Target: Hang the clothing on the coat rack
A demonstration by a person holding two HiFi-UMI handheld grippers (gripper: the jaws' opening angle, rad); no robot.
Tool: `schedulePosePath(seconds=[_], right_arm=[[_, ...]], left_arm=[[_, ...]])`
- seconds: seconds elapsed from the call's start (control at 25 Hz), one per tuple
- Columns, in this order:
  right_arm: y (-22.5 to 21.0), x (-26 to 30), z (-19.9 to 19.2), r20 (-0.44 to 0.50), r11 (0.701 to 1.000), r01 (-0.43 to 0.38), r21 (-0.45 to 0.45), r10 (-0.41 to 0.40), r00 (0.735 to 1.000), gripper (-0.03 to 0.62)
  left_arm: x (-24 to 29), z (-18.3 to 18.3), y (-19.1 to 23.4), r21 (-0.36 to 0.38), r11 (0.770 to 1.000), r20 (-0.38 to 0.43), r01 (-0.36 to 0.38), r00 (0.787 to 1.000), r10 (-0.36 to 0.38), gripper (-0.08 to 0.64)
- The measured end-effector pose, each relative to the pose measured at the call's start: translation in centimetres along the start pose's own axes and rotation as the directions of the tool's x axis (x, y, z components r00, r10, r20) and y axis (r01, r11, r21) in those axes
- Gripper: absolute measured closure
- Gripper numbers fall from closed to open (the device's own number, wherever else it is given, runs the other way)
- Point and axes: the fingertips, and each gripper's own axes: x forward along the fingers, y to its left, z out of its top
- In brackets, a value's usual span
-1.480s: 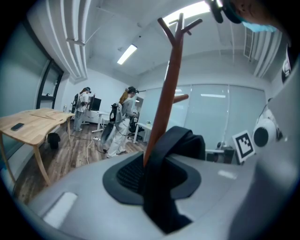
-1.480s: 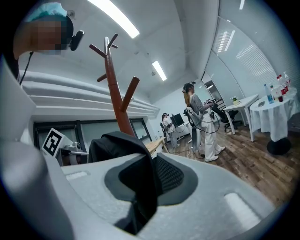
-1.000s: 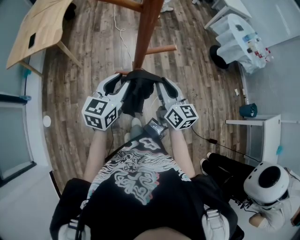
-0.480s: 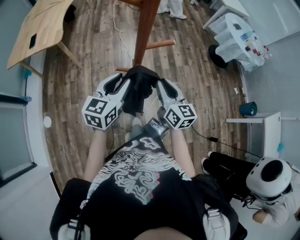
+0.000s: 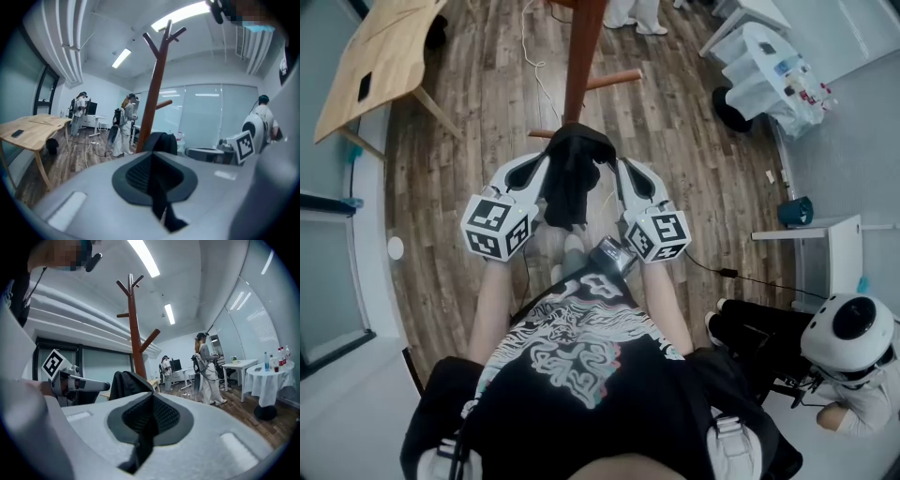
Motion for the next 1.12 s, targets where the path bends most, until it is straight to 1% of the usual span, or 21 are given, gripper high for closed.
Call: schedulePosePath(seconds=[0.12, 0.32, 0.52, 0.76, 0.88, 1.0, 1.12], right_arm=[[-0.4, -1.1, 0.3, 0.002, 1.0, 0.002, -0.013, -0.002, 1.0, 0.592], [-0.5, -2.5, 0.9, 0.006, 1.0, 0.026, -0.005, -0.026, 1.0, 0.592], [0.0, -4.0, 1.6, 0.013, 0.999, 0.031, -0.015, -0.031, 0.999, 0.592], [1.6, -6.4, 1.6, 0.02, 0.999, 0.01, -0.03, -0.01, 1.0, 0.592], [2.4, -7.4, 1.3, 0.018, 1.0, 0.01, -0.027, -0.009, 1.0, 0.592], [2.7, -8.7, 1.3, 0.018, 1.0, 0.027, -0.014, -0.027, 0.999, 0.592], [3.3, -9.9, 1.3, 0.025, 0.999, 0.037, -0.019, -0.036, 0.999, 0.593]], left_arm=[[-0.1, -0.2, -1.3, 0.019, 1.0, -0.003, 0.002, 1.0, -0.002, 0.571], [-0.8, 0.2, -2.8, 0.014, 0.999, -0.001, 0.035, 0.999, -0.035, 0.571], [-2.1, 0.1, -3.5, 0.028, 1.0, -0.005, -0.002, 1.0, 0.002, 0.571], [-3.8, -0.8, -5.3, 0.054, 0.998, -0.007, -0.027, 1.0, 0.027, 0.571], [-5.1, -0.9, -6.2, 0.045, 0.999, 0.003, -0.016, 1.0, 0.016, 0.571], [-6.1, -0.6, -7.3, 0.039, 0.999, 0.016, 0.0, 1.0, 0.0, 0.571], [-6.8, -1.1, -7.8, 0.043, 0.999, 0.011, -0.007, 1.0, 0.006, 0.571]])
